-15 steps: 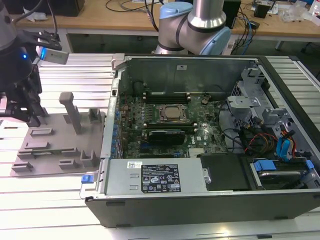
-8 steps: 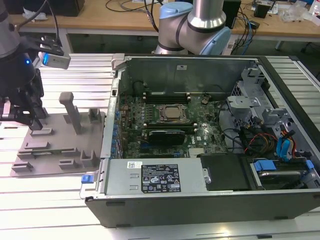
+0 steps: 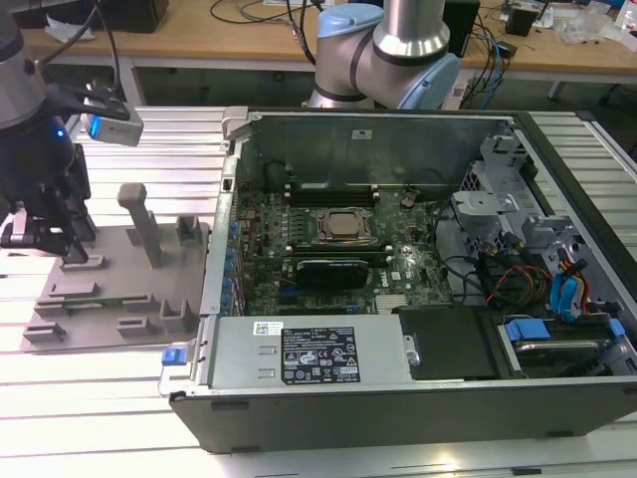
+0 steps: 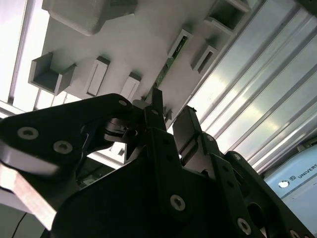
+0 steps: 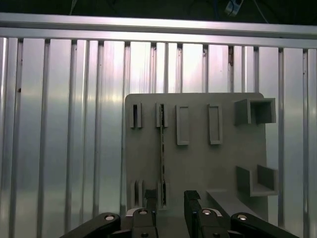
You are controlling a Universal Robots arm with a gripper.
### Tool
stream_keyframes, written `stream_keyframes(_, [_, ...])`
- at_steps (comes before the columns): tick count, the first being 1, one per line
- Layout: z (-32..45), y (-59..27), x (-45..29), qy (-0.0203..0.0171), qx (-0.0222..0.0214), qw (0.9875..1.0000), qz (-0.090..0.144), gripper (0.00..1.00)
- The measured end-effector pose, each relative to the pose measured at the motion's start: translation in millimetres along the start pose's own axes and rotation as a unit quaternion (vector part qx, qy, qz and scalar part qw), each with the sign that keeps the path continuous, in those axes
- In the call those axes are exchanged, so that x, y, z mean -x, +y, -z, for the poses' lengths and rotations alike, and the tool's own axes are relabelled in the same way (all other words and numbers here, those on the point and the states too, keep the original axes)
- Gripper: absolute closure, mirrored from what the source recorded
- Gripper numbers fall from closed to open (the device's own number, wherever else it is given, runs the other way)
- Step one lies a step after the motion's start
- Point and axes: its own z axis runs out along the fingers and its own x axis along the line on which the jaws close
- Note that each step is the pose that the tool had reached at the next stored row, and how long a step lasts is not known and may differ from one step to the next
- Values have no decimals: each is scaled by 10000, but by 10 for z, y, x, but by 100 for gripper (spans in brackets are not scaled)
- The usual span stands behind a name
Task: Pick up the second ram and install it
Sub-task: 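Pick up the second ram and move it above second insertion slot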
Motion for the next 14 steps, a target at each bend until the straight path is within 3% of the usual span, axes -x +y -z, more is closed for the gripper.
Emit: stream_keyframes(14, [-167, -8, -4, 0, 0, 10000, 0, 66])
